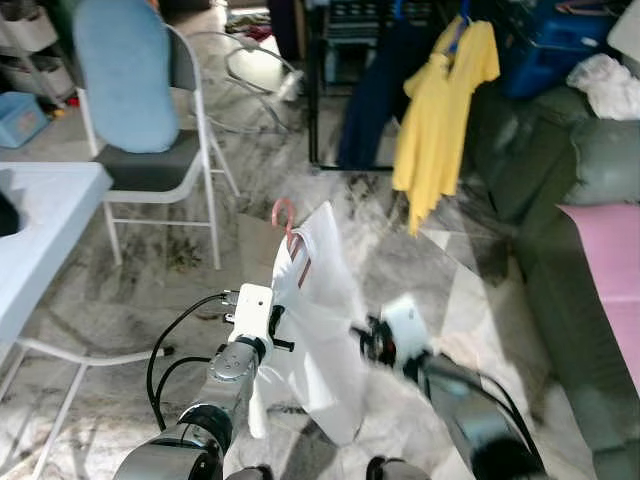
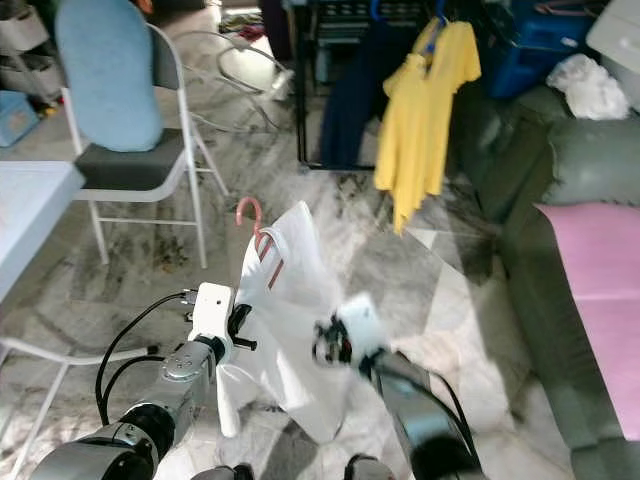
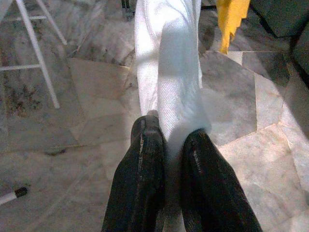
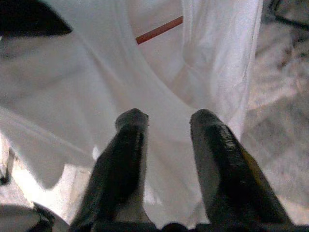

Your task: Hang hanger

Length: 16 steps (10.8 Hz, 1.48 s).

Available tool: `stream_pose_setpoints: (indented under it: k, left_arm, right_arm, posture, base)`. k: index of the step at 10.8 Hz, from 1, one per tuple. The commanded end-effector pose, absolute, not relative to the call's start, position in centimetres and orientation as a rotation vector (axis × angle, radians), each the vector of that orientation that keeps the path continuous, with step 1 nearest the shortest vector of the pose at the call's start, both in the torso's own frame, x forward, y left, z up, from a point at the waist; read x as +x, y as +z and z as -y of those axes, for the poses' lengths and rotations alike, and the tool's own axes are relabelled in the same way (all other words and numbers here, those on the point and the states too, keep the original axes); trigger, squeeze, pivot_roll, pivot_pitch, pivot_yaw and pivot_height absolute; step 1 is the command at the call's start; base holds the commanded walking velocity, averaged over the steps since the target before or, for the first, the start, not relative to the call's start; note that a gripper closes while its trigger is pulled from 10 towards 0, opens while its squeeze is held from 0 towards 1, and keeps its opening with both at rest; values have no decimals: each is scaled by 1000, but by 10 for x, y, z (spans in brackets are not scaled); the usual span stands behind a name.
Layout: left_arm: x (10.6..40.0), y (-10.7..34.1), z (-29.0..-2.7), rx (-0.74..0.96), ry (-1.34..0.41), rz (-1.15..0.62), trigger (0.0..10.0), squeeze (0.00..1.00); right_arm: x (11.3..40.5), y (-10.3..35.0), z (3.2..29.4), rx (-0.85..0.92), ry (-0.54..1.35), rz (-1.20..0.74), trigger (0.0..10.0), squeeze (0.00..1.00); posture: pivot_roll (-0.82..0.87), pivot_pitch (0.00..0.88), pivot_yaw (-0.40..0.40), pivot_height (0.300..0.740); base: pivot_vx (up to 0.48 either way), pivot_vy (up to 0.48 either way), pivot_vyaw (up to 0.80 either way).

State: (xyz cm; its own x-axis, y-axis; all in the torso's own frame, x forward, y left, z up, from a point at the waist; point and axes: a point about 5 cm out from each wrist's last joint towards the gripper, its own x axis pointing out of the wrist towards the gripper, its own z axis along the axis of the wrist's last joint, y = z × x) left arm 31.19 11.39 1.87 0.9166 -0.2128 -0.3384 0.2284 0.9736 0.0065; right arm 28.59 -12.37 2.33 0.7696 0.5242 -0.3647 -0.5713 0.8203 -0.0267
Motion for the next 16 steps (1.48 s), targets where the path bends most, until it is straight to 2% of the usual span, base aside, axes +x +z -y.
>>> stream_pose_setpoints:
  k: [1,3,6,7,8,10,11,12,15,16]
  left_arm:
    - [317,26,-116,59,-234,-302,10000,0]
    - [317,27,-115,141,-285,-290,10000,0]
    - [306,17,-119,185,-434,-335,10000,0]
    - [307,22,-117,218,-467,-270,10000,0]
    - [310,25,-120,177,-413,-256,10000,0]
    - [314,39,-122,173,-500,-164,10000,0]
    - [319,48,-124,262,-568,-125,10000,0]
    - [322,53,-127,300,-619,-122,10000,0]
    - [328,67,-139,469,-783,-112,10000,0]
    - [329,75,-137,516,-885,-90,10000,0]
  right_arm:
    - [287,28,129,-149,569,-296,10000,1000]
    - [290,30,140,-100,475,-270,10000,1000]
    - [292,36,139,-119,452,-210,10000,1000]
    - [292,35,138,-130,471,-207,10000,1000]
    - [290,34,141,-182,492,-216,10000,1000]
    - [291,50,159,-315,576,-165,10000,1000]
    - [289,59,176,-359,582,-149,10000,322]
    - [287,65,189,-419,585,-148,10000,0]
    - [288,100,217,-515,585,-77,10000,0]
    - [287,109,225,-575,618,-79,10000,0]
  posture:
    - [-156,56,38,740]
    - [-172,32,35,740]
    - [-161,11,18,740]
    - [-147,9,17,740]
    - [-146,17,28,740]
    - [-162,66,48,740]
    - [-158,85,41,740]
    - [-160,96,36,740]
    - [-171,119,48,740]
    - [-181,132,58,740]
  base:
    - [0,0,0]
    - [0,0,0]
    - [0,0,0]
    - [0,0,0]
    - [0,0,0]
    - [0,0,0]
    - [0,0,0]
    - [0,0,0]
    - [0,0,0]
    - [0,0,0]
